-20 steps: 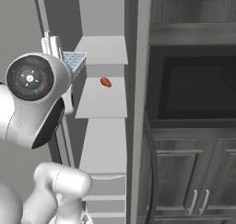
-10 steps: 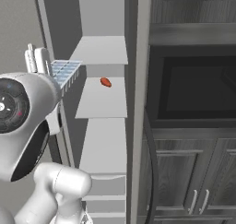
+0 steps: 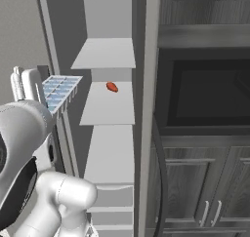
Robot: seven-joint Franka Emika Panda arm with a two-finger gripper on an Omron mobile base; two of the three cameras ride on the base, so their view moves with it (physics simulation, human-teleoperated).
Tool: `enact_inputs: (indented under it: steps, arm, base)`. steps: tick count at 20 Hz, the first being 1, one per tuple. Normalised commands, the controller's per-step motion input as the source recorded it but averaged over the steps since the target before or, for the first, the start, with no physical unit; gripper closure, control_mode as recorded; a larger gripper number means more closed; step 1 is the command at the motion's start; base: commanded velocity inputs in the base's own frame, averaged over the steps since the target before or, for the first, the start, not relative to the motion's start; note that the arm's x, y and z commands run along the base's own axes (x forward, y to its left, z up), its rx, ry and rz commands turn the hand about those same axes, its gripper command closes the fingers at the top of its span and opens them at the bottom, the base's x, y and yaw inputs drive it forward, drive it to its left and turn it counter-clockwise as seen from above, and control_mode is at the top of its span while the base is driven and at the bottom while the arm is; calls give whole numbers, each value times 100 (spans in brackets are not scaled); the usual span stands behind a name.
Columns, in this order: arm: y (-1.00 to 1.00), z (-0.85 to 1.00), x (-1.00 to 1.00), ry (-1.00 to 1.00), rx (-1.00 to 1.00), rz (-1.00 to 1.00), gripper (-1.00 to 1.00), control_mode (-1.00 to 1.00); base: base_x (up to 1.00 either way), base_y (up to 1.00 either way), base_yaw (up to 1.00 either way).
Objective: Open the freezer door, pick up the ice cube tray from the freezer, and place it on the dining counter.
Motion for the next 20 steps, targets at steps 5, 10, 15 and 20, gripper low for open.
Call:
enact_inputs:
  steps: [5,10,15,20]
  arm:
    - [9,-2,-15,0,0,0,100,-100]
    - [1,0,-4,0,0,0,100,-100]
    - [0,0,0,0,0,0,100,100]
    - [0,0,0,0,0,0,100,100]
  base:
    - [0,0,0]
    - [0,0,0]
    - [-35,0,0]
    - [-71,0,3]
